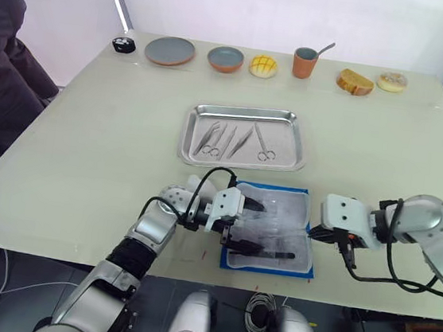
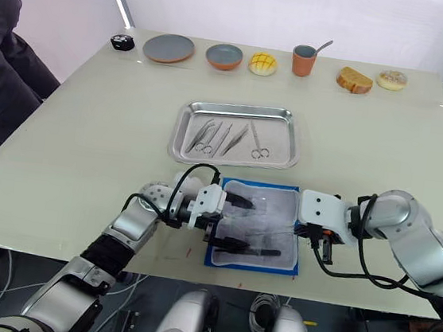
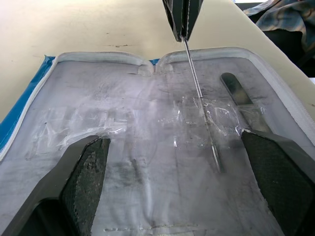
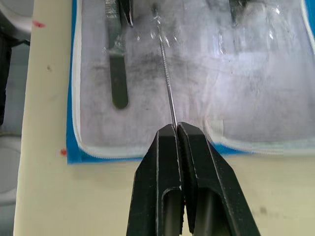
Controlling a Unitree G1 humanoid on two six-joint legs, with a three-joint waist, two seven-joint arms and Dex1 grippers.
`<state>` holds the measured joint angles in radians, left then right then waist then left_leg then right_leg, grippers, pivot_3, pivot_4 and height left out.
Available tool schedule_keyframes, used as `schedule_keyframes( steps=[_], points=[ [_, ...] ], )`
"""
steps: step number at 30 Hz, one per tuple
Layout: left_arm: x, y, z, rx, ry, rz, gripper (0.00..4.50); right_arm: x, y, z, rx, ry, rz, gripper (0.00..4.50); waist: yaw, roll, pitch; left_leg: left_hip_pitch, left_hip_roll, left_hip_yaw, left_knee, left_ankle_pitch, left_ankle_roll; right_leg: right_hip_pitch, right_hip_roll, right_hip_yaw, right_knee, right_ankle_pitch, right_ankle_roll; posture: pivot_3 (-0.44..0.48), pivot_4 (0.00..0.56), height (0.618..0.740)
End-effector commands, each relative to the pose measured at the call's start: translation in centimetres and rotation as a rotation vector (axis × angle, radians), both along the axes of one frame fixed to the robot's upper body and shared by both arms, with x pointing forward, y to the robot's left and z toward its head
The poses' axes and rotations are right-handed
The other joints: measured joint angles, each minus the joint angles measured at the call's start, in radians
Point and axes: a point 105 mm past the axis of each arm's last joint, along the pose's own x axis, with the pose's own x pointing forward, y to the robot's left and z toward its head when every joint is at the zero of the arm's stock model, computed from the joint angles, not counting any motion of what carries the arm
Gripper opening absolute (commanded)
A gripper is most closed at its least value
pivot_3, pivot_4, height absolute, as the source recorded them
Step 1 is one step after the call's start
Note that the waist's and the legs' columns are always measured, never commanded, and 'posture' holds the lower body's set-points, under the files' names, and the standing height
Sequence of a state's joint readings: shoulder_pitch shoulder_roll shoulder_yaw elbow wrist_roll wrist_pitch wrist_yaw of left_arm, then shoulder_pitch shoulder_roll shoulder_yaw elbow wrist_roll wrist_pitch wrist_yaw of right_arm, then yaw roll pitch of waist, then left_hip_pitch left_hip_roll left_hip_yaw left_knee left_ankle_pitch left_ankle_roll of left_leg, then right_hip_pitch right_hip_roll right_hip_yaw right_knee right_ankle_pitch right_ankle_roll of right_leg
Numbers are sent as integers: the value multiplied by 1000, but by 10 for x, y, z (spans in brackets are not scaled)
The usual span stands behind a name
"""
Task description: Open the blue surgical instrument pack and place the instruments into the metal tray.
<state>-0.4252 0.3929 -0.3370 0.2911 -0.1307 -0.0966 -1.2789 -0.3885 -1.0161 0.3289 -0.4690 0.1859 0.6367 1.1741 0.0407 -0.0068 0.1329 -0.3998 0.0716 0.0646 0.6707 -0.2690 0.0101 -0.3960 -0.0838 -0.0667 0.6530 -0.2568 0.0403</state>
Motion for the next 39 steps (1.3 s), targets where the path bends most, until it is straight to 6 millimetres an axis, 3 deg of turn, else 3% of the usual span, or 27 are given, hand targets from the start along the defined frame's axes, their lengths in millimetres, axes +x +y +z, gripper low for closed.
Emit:
schedule_keyframes(
  steps=[1,15,23,34,39],
  points=[
    [-4,0,-18,54,45,11,4500,4,-12,14,-3,-52,-13,67,0,0,0,0,0,0,0,0,0,0,0,0,0,0,0,0,150,740],
    [-5,0,-17,52,47,12,4500,-3,-42,11,-1,-23,-64,67,0,0,0,0,0,0,0,0,0,0,0,0,0,0,0,0,150,740],
    [-6,-1,-18,48,48,14,4500,-6,-56,26,80,1,-123,67,-1,0,0,0,0,1,0,0,0,0,0,1,0,0,0,0,150,740],
    [-5,-4,-15,42,46,15,4500,11,-32,67,395,4,-222,67,1,0,0,0,0,0,0,0,0,0,0,1,0,0,0,0,150,740],
    [-6,-4,-13,40,45,17,4500,34,-16,85,551,-37,-283,67,-3,0,0,0,0,1,0,0,0,0,0,1,0,0,0,0,150,740]
  ],
)
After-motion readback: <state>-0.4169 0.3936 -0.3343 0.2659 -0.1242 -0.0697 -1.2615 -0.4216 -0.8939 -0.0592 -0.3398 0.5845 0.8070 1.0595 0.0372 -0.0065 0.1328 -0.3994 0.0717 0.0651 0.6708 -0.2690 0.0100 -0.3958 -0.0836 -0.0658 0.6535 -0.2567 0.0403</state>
